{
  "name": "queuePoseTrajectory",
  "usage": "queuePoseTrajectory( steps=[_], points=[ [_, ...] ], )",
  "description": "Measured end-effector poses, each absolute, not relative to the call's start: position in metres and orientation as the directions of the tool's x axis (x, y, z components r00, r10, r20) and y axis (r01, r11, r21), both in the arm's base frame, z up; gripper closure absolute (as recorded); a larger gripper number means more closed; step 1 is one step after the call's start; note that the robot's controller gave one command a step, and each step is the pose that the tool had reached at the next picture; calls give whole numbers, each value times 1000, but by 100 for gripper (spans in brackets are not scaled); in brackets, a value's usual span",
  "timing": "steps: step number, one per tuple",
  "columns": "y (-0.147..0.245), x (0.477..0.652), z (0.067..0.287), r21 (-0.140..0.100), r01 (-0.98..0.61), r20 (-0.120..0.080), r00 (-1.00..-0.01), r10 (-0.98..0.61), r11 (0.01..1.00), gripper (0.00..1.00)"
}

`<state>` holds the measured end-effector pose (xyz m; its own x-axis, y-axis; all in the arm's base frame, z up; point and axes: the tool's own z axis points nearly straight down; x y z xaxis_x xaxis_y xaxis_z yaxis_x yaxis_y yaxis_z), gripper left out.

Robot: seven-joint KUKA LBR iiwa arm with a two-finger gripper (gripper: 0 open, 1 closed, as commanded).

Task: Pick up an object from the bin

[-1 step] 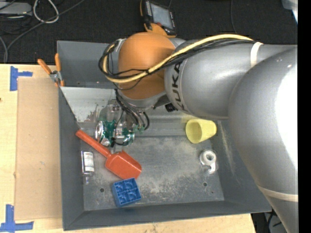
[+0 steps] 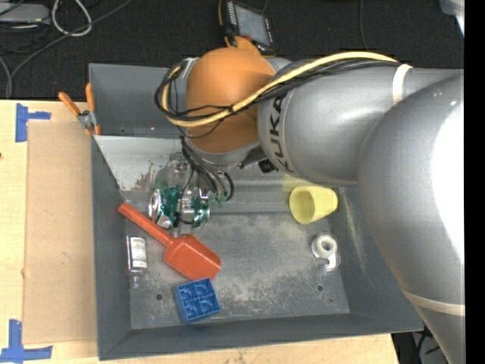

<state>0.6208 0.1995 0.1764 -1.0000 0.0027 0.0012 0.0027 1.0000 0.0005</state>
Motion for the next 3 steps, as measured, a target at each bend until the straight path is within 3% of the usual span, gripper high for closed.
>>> queuePoseTrajectory(
  steps=[1,2,3],
  points=[
    [179,562,66,-3,172,11,-985,172,985,0],
    [192,560,161,7,102,-14,-995,102,995,0],
    [164,555,97,-10,299,15,-954,299,954,0]
  ],
)
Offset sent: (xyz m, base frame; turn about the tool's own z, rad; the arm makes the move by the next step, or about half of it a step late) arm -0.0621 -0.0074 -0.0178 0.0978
